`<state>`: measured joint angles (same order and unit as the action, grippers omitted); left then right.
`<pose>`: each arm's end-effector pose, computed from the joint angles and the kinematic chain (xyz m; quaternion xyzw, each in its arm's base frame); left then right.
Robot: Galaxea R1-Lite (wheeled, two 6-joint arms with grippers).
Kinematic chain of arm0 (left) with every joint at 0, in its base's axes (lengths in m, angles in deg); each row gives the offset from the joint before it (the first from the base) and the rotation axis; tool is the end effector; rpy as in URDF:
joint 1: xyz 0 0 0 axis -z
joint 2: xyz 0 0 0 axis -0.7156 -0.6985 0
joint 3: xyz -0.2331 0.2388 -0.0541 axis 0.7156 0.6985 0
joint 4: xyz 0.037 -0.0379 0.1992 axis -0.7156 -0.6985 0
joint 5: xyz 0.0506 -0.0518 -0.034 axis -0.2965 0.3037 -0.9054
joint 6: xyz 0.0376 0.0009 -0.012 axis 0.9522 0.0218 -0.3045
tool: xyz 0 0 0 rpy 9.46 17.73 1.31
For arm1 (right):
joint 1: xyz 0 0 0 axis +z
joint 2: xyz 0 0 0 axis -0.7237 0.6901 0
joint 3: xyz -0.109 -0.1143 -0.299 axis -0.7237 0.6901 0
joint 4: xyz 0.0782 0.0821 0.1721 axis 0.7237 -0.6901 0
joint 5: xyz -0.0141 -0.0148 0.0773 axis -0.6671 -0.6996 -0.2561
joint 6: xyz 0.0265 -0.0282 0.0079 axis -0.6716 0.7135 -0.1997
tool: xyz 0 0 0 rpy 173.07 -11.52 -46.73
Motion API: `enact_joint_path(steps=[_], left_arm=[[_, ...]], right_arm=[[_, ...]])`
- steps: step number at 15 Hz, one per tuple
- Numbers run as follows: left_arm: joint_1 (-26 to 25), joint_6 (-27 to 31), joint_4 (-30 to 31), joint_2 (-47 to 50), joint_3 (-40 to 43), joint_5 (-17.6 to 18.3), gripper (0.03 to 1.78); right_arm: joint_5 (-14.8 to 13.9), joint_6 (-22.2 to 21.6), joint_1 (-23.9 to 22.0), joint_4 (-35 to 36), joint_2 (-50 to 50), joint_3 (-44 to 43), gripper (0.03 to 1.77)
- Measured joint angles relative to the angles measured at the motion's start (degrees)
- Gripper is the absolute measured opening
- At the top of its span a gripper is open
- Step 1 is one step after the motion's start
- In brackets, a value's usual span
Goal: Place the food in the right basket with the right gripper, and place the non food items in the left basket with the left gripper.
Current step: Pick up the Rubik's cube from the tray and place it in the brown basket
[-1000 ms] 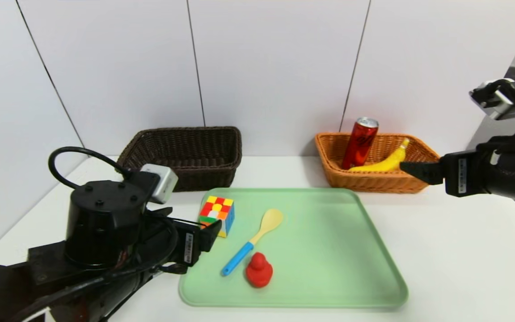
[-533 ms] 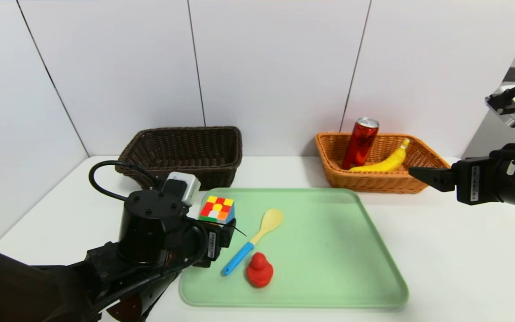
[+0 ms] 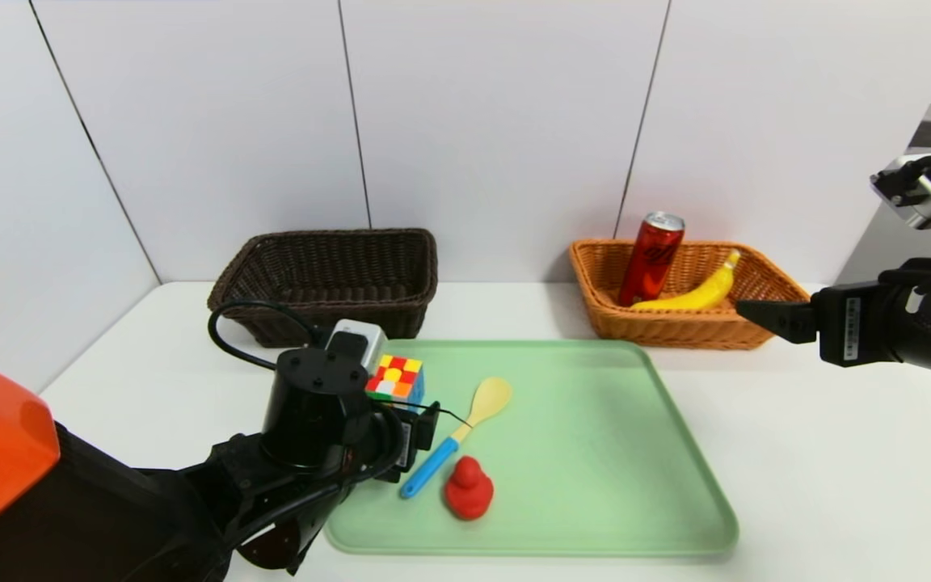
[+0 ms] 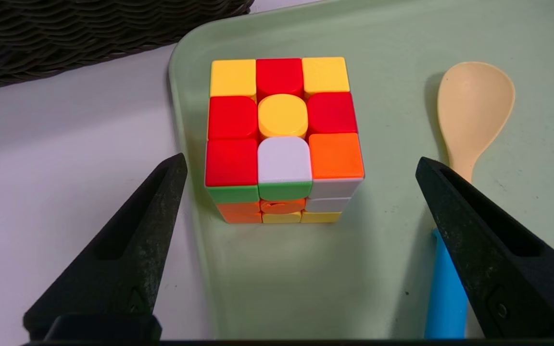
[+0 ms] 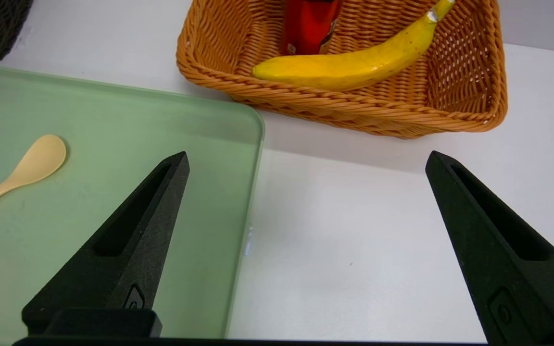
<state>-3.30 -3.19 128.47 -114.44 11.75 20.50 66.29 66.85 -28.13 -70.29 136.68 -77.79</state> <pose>0.2510 -0.2076 0.1207 0.0078 0.1815 -0.1416 0.9731 0.2150 0.0624 0.2688 -0.0455 0.2041 0.0530 0.9764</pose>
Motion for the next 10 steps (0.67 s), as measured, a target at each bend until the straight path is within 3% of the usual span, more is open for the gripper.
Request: enact_joint_path(steps=[10], left_arm=[[-0.7,1.8,0.0,-3.6,-3.5,0.0,1.69]], right_arm=[[0.6,0.0,0.0,-0.1,0.1,0.1,1.69]])
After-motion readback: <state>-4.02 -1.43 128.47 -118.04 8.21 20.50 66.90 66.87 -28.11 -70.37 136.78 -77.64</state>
